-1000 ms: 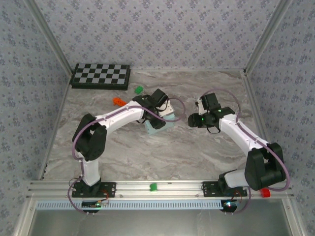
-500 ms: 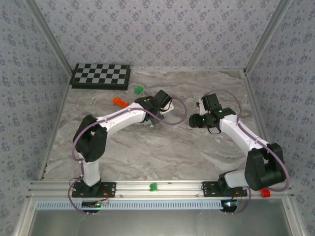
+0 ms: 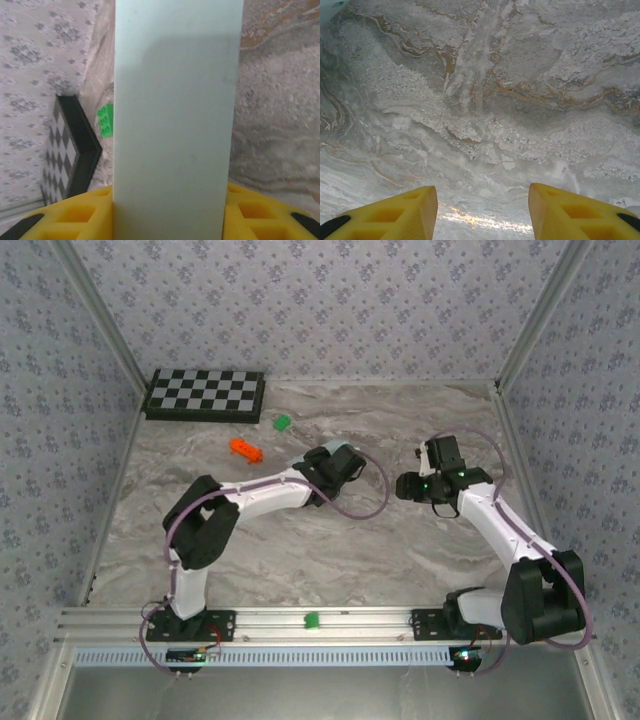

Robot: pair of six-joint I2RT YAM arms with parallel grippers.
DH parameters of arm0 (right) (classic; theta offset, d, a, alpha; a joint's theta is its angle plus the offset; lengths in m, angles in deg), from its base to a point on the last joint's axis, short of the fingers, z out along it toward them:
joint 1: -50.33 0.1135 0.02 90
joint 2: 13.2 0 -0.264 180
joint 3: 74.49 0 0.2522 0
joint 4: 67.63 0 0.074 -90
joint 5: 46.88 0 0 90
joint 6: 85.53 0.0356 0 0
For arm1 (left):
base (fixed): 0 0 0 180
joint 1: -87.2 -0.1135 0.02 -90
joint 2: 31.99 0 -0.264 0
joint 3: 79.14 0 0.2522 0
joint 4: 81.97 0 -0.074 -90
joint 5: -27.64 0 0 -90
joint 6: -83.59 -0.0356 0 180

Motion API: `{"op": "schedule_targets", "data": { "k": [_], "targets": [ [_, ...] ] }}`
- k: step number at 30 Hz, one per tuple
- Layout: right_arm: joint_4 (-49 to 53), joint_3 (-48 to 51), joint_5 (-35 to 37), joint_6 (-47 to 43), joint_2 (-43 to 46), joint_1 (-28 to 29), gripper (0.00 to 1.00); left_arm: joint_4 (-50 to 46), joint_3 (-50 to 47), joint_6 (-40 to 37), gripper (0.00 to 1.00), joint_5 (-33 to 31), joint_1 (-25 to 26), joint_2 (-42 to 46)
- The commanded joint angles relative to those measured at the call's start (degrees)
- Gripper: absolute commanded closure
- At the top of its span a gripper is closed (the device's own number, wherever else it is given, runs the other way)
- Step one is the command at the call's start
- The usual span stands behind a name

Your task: Fold the paper box

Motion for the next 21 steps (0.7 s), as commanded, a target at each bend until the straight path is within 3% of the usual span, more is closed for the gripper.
{"op": "schedule_targets", "data": {
  "k": [1, 8, 21],
  "targets": [
    [-0.80, 0.97, -0.51, 0.84, 0.73, -0.63, 0.47, 10.65, -1.39, -5.57, 0.57, -7.80, 1.45, -2.92],
    [-1.38, 1.24, -0.95, 0.77, 0.24, -1.33, 0.47, 16.49, -2.69, -6.47, 0.57, -10.43, 1.90, -6.57],
    [-2.20, 1.35, -1.13, 0.93, -1.00, -1.75, 0.47, 16.43, -3.40, -3.93, 0.50, -10.45, 3.17, -9.41]
  ]
}}
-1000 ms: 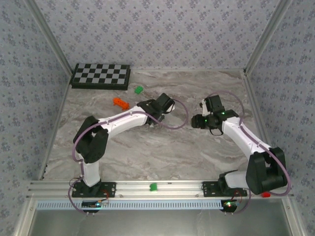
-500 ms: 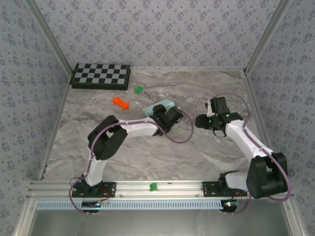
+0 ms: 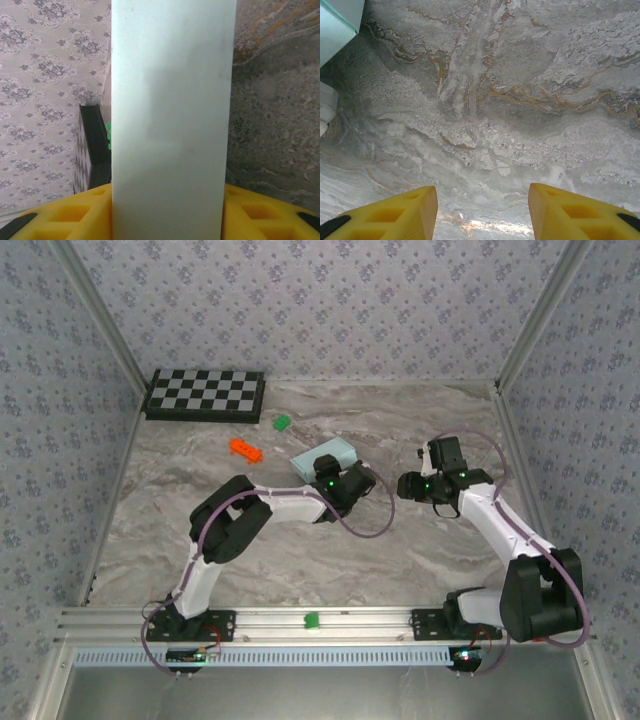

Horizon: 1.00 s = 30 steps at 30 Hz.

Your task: Fold the paper box

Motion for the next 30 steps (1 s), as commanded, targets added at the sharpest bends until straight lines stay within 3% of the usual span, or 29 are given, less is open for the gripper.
{"op": "schedule_targets", "data": {
  "k": [1, 16, 21, 25, 30],
  "targets": [
    [-0.07, 0.34, -0.58, 0.78, -0.48, -0.48, 0.47, 0.15, -0.16, 1.81, 0.50, -0.42, 0.37, -1.02],
    [-0.32, 0.59, -0.55, 0.82, -1.01, -0.57, 0.47, -3.27, 1.41, 5.41, 0.15, 0.80, 0.37, 1.48],
    [-0.36, 0.63, -0.54, 0.81, -1.47, -0.72, 0.47, -8.80, 2.15, 10.11, 0.01, 5.53, 0.38, 6.28],
    [-0.88, 0.57, -0.70, 0.96, -2.13, -0.71, 0.47, -13.38, 2.31, 13.80, 0.00, 10.40, 0.33, 10.25],
    [-1.19, 0.34, -0.28, 0.70, -3.24, -0.79, 0.47, -20.19, 1.95, 24.43, 0.00, 17.13, -1.72, 17.21]
  ]
}}
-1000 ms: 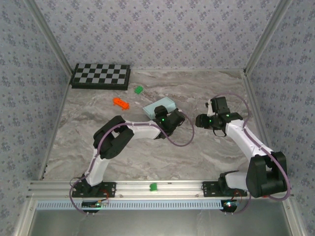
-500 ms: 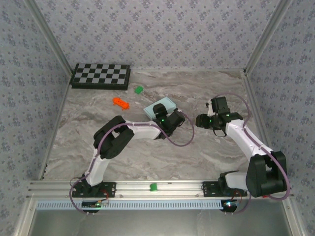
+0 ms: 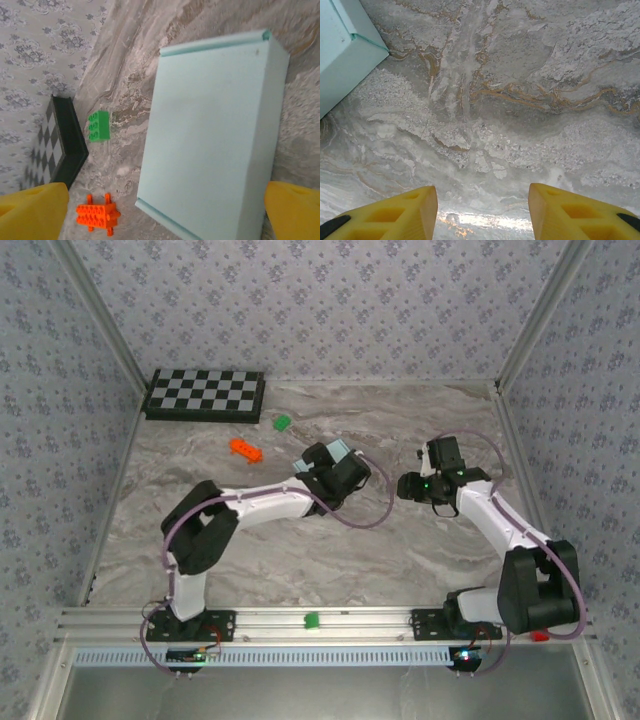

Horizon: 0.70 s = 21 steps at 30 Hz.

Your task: Fold the paper box

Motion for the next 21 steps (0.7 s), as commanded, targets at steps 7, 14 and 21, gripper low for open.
{"op": "schedule_targets", "data": {
  "k": [7, 14, 21],
  "targets": [
    [-0.91, -0.61, 2.09, -0.28, -2.25, -0.73, 0.47, -8.82, -5.31, 18.52, 0.00, 10.83, -8.55, 15.64],
    [-3.05, -0.66, 11.96, 0.50, -2.55, -1.98, 0.47, -9.45, -16.34, 25.72, 0.00, 14.03, -19.40, 27.68],
    [-10.09, 2.14, 17.49, 1.05, -2.38, -7.02, 0.45, -9.23, -25.88, 30.71, 0.00, 16.05, -34.79, 37.18]
  ]
}}
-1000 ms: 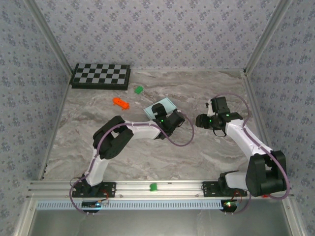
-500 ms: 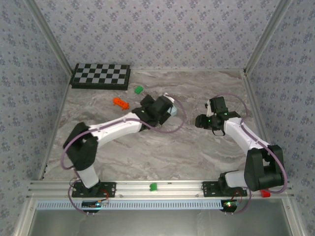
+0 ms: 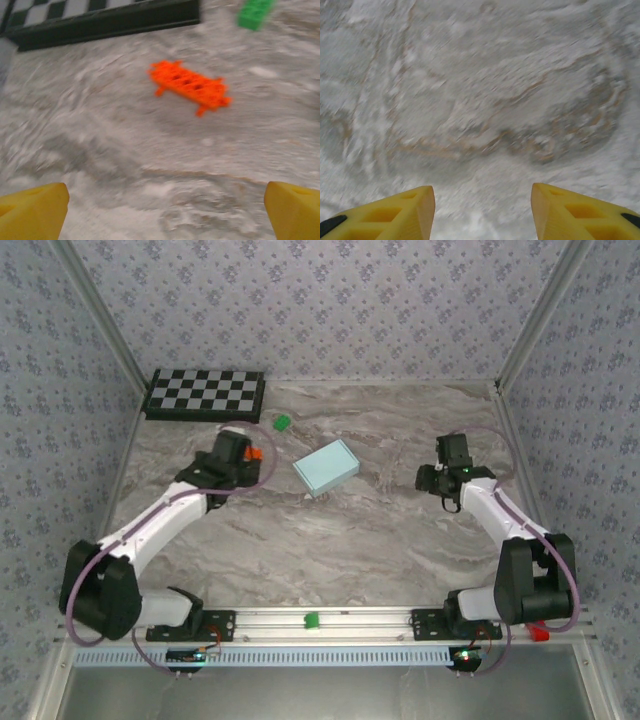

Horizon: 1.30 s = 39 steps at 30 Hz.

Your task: Fold the paper box

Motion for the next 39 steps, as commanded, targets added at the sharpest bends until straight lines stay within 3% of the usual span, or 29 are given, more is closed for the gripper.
{"op": "schedule_targets", "data": {
  "k": [1, 7, 15, 21, 28, 39],
  "targets": [
    [-5.41, 2.15, 4.00, 0.87, -0.42, -2.84, 0.45, 0.04, -3.28, 4.59, 0.00, 1.34, -5.67, 3.83],
    [-14.97, 5.42, 3.57, -2.42, -0.42, -6.21, 0.45, 6.71, -11.23, 5.20, 0.00, 2.75, -15.78, 6.88],
    [-28.64, 9.04, -0.13, -10.24, -3.62, -8.87, 0.43, 27.24, -22.34, -0.62, 0.00, 7.65, -23.43, 7.80],
    [-40.57, 12.24, -5.17, -12.10, -5.17, -9.85, 0.41, 47.80, -30.98, -7.83, 0.00, 15.81, -24.02, 5.36],
    [-51.46, 16.80, -7.51, -15.56, -5.60, -9.87, 0.39, 52.40, -30.43, -9.33, 0.00, 24.50, -25.80, 0.96],
    [-59.14, 21.30, -11.00, -16.69, -5.83, -9.94, 0.38, 62.67, -32.50, -8.79, 0.00, 28.81, -27.10, -1.78]
  ]
}}
